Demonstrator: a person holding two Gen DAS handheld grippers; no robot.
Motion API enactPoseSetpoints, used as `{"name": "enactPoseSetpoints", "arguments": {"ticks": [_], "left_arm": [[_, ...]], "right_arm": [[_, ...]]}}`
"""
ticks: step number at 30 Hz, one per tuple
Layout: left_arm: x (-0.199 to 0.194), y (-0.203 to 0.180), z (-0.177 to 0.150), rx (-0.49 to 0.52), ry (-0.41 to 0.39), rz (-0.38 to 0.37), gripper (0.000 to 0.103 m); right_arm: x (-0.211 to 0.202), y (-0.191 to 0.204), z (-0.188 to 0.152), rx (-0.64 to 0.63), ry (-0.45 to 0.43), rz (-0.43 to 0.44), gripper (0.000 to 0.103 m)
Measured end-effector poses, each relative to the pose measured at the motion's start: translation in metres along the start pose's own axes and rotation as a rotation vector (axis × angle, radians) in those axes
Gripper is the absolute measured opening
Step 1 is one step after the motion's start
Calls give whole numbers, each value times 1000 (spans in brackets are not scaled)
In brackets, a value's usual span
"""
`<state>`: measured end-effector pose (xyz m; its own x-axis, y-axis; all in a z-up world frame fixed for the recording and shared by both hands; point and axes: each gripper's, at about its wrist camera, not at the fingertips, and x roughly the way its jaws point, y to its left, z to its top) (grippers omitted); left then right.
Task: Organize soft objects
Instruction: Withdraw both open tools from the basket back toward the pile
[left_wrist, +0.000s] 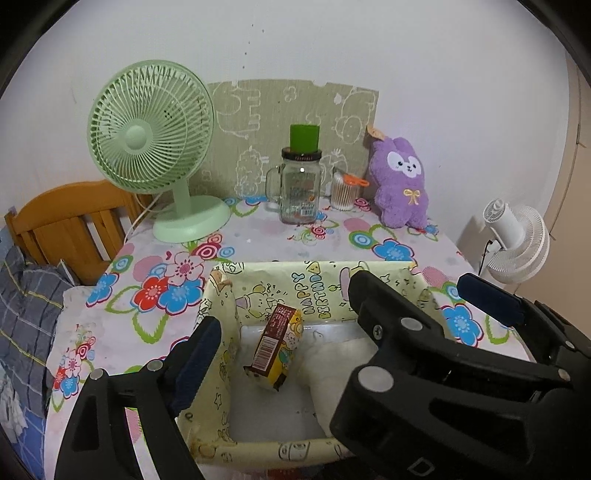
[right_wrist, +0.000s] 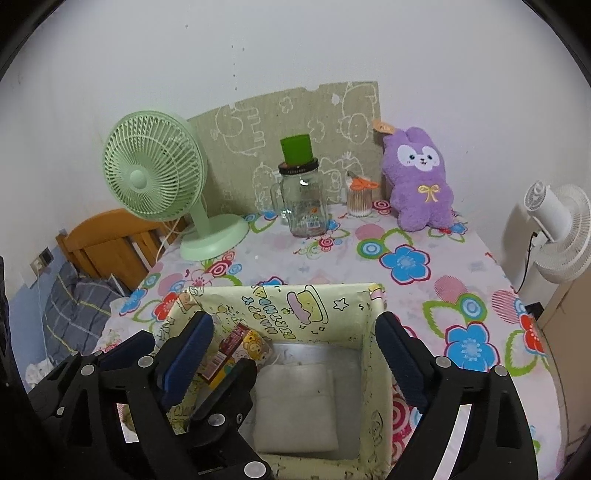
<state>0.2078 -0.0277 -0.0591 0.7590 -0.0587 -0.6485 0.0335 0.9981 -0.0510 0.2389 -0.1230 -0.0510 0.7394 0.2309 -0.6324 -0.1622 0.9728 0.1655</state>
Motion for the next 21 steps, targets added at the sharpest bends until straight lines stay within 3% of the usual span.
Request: {"name": "enactPoseSetpoints", "arguments": {"ticks": [21], "left_arm": [[-71,-8,-27,8,-98,-2,92]], "right_arm": [[-83,12,-23,-21,-95,-10,97]]}}
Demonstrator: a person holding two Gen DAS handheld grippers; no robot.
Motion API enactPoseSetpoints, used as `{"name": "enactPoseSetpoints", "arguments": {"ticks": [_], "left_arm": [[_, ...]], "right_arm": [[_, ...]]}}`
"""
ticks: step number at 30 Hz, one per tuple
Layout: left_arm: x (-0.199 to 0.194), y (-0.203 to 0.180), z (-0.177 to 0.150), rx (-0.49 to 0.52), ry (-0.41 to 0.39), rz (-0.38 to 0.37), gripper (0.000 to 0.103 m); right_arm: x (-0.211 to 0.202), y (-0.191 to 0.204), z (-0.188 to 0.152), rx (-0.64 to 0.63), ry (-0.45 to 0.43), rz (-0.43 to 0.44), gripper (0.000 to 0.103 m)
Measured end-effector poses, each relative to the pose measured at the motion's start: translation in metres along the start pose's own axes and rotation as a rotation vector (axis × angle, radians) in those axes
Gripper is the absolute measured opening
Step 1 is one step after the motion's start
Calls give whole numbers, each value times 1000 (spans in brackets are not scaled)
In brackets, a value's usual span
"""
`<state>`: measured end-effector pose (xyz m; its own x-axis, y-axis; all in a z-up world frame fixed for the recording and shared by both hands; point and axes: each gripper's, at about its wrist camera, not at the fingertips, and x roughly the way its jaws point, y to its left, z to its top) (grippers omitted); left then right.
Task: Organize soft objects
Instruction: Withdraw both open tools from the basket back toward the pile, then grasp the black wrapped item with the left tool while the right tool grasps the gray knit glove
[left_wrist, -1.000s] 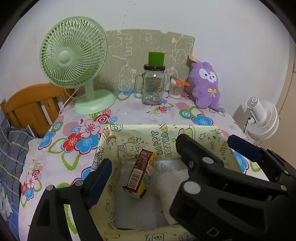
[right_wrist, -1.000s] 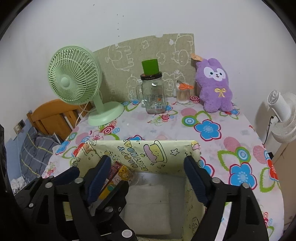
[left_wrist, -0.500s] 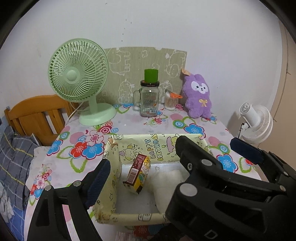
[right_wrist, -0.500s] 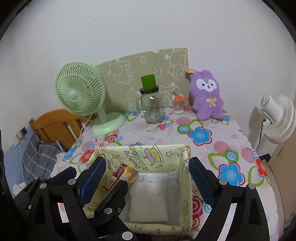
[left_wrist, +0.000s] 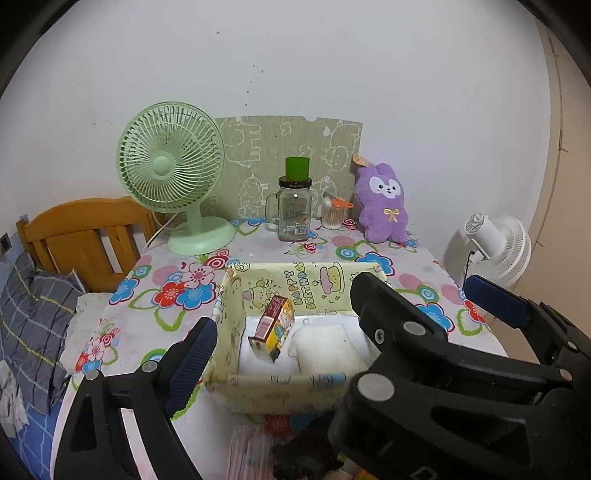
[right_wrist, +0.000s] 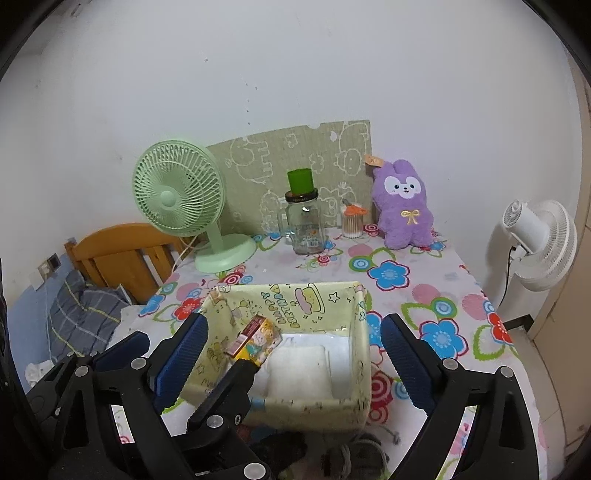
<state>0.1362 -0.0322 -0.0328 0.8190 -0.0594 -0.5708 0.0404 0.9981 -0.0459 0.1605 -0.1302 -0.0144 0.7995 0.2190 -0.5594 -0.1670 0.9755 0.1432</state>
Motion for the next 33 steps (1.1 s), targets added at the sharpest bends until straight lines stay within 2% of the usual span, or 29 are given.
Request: {"name": "enactPoseSetpoints", "arguments": {"ticks": [18,33], "left_arm": [[-41,-8,-45,-6,-18,-14,101],[-28,-15,-87,-3,34,-60,102]], "right_arm": [[-48,5,-42,-26,-25,2,98],[-45,-7,-88,-20,6,-21,98]]}}
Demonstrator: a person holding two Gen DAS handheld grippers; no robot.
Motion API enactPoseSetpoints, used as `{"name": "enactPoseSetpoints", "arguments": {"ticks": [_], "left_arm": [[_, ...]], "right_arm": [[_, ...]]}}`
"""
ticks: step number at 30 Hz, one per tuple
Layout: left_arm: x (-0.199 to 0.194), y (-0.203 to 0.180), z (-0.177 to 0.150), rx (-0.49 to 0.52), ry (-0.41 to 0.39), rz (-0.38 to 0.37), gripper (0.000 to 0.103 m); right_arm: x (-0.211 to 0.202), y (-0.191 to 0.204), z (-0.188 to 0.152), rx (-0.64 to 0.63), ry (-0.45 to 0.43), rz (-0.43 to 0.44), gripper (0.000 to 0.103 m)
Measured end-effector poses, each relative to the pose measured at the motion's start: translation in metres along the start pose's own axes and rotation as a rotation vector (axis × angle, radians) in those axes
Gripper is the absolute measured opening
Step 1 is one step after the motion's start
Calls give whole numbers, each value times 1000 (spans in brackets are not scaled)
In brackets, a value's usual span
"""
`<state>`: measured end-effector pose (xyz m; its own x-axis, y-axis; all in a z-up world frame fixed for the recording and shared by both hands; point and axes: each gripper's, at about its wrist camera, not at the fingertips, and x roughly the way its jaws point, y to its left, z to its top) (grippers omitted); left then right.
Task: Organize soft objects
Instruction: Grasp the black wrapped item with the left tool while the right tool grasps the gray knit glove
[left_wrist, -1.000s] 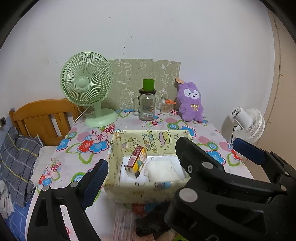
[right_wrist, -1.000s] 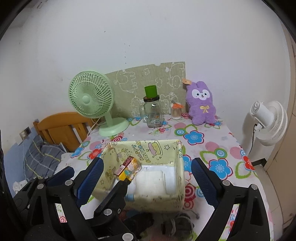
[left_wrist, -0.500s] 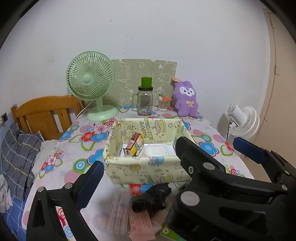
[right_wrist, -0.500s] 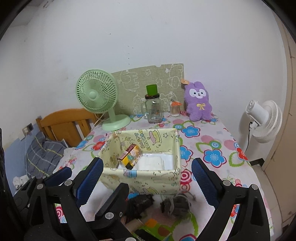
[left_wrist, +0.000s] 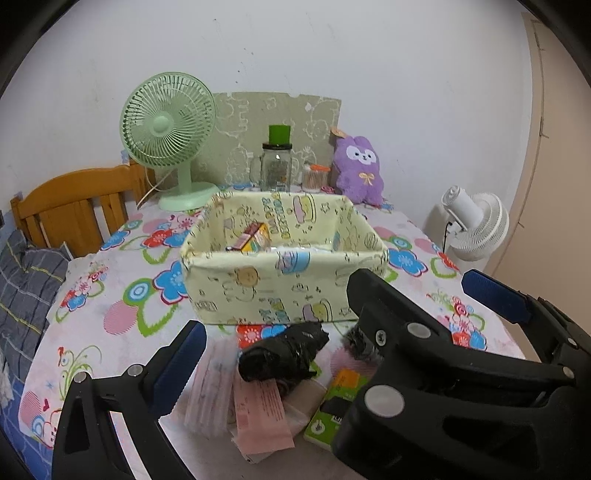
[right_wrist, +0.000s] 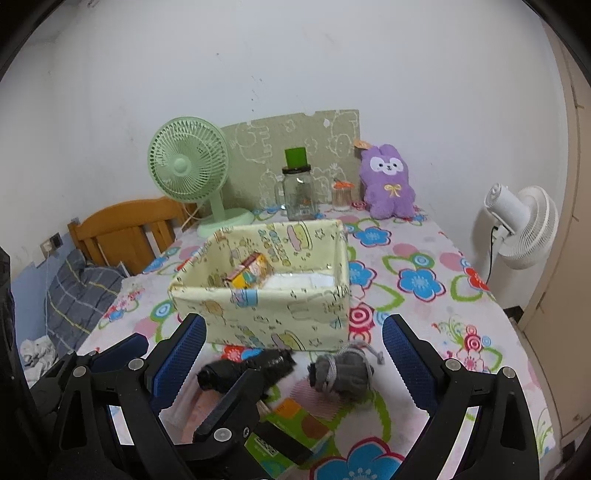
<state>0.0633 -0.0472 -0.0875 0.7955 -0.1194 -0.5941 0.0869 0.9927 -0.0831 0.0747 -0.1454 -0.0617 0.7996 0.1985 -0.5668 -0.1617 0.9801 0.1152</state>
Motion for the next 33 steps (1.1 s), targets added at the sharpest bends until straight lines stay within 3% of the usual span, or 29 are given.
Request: {"name": "enactPoseSetpoints", "arguments": {"ticks": [14,29,33], "left_arm": [[27,1,-19,-9,59,24,101],[66,2,-16,6,128,59,91],[75,1,-16,24,150,69,84]], "right_arm": [[26,-15,-23,40,59,6,98],[68,-36,-28,85,147,-31,98],[77,-39,-29,86,172,-36,98]]}}
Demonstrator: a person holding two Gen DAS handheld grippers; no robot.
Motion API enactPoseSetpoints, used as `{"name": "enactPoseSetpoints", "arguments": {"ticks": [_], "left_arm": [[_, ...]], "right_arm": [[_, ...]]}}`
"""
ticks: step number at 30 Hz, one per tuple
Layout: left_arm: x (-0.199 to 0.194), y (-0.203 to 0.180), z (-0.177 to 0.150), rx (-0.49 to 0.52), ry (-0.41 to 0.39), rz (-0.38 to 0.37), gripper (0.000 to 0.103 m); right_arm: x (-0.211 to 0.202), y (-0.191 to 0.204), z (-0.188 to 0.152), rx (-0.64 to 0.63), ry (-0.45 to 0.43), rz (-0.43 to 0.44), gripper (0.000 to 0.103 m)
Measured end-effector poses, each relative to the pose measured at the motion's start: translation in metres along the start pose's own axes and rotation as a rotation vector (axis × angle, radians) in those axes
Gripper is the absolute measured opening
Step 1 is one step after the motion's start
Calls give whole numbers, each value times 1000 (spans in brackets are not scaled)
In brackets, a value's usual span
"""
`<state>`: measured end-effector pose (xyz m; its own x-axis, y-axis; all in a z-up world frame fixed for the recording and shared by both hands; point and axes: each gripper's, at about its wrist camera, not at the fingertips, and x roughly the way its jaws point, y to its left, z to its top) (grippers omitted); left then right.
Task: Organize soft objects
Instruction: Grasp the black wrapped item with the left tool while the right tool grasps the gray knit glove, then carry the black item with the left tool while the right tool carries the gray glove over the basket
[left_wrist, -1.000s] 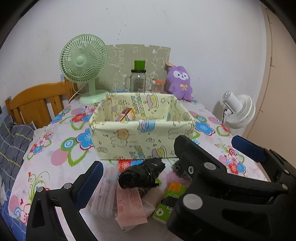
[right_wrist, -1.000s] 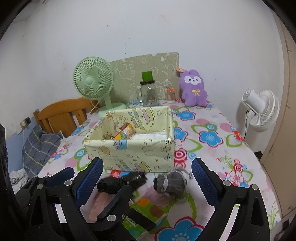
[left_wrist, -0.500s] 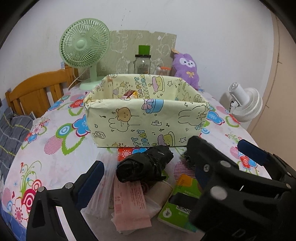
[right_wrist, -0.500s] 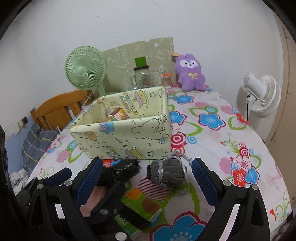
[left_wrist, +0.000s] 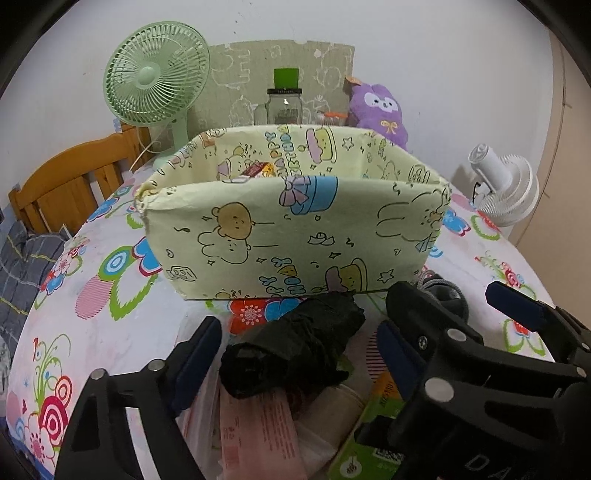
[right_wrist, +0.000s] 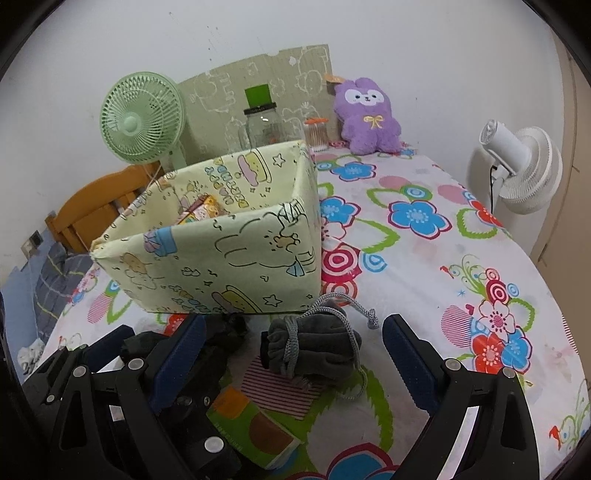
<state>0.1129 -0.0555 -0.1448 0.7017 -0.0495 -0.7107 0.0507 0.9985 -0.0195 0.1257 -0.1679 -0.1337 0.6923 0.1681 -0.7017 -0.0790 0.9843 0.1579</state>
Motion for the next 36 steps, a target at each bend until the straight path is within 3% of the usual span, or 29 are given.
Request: {"name": "enactPoseSetpoints", "arguments": {"ticks": [9,15,17,22,36], "left_arm": [[12,0,1,22,39,-6,59],[14,-3,0,44,45,-22,52],[14,-3,0,47,45,-25,50],[13,-4,0,49,41,-32,44],[-3,-2,3,39,6,-28,40]], "right_arm": [[15,-6,-1,25,47,-14,98],[24,-10,-2,46,76,-29,98],[26,-11,-3,51,81,-24,93],[28,-13,-3,89,95,-17,66],[9,-5,-1,92,61,-15,63]]}}
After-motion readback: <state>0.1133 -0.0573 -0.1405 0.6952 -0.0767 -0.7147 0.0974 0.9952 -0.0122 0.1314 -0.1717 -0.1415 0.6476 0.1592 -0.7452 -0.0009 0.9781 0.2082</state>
